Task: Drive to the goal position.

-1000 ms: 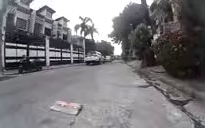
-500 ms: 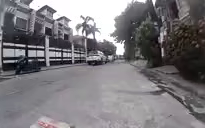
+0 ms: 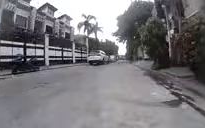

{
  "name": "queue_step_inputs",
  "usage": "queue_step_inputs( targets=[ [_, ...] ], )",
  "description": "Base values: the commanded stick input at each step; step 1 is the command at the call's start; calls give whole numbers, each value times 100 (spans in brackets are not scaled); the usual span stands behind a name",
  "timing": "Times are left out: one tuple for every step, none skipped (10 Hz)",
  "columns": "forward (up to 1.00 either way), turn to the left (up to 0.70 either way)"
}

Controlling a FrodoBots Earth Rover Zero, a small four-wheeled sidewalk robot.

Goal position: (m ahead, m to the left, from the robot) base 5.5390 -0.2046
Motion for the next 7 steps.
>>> queue_step_inputs(
  targets=[
    [100,-39],
    [100,-6],
    [100,1],
    [100,-28],
    [100,1],
    [100,1],
    [100,1]
  ],
)
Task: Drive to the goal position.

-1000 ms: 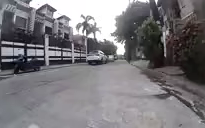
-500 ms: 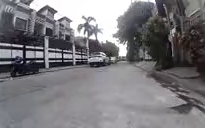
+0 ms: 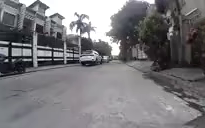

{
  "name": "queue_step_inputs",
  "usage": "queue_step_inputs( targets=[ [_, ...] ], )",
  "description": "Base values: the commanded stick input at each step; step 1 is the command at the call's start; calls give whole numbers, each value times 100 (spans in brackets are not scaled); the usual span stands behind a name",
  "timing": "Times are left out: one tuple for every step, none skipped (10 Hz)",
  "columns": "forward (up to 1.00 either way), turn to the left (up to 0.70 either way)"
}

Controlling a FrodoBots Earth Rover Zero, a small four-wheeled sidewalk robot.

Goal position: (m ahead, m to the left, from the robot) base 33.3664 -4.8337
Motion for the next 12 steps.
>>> queue_step_inputs(
  targets=[
    [100,-35],
    [100,-39],
    [100,-10],
    [100,1],
    [100,1],
    [100,1],
    [100,1],
    [100,1],
    [100,1],
    [100,1],
    [100,1],
    [100,1]
  ],
)
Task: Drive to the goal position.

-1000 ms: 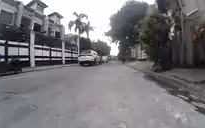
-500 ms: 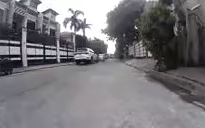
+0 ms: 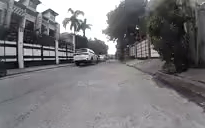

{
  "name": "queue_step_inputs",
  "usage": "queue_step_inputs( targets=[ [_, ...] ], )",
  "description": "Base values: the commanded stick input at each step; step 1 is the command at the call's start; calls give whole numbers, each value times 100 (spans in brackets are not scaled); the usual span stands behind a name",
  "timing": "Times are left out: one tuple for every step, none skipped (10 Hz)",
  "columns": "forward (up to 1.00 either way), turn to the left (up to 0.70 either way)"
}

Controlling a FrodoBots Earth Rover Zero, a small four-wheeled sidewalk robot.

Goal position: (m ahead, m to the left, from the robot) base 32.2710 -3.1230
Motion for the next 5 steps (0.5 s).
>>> queue_step_inputs(
  targets=[
    [100,1],
    [100,1],
    [100,1],
    [100,1],
    [100,-33]
  ],
)
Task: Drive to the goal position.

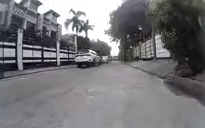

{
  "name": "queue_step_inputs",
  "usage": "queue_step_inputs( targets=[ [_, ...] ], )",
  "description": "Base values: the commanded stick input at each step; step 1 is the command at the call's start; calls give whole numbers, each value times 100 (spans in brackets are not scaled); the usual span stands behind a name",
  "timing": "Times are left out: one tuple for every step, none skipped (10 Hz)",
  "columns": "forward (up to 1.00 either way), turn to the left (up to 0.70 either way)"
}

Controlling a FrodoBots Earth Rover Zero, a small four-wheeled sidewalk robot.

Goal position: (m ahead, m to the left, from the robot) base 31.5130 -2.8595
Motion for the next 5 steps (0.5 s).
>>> queue_step_inputs(
  targets=[
    [100,-39],
    [100,-39],
    [100,-39],
    [100,-31],
    [100,1]
  ],
)
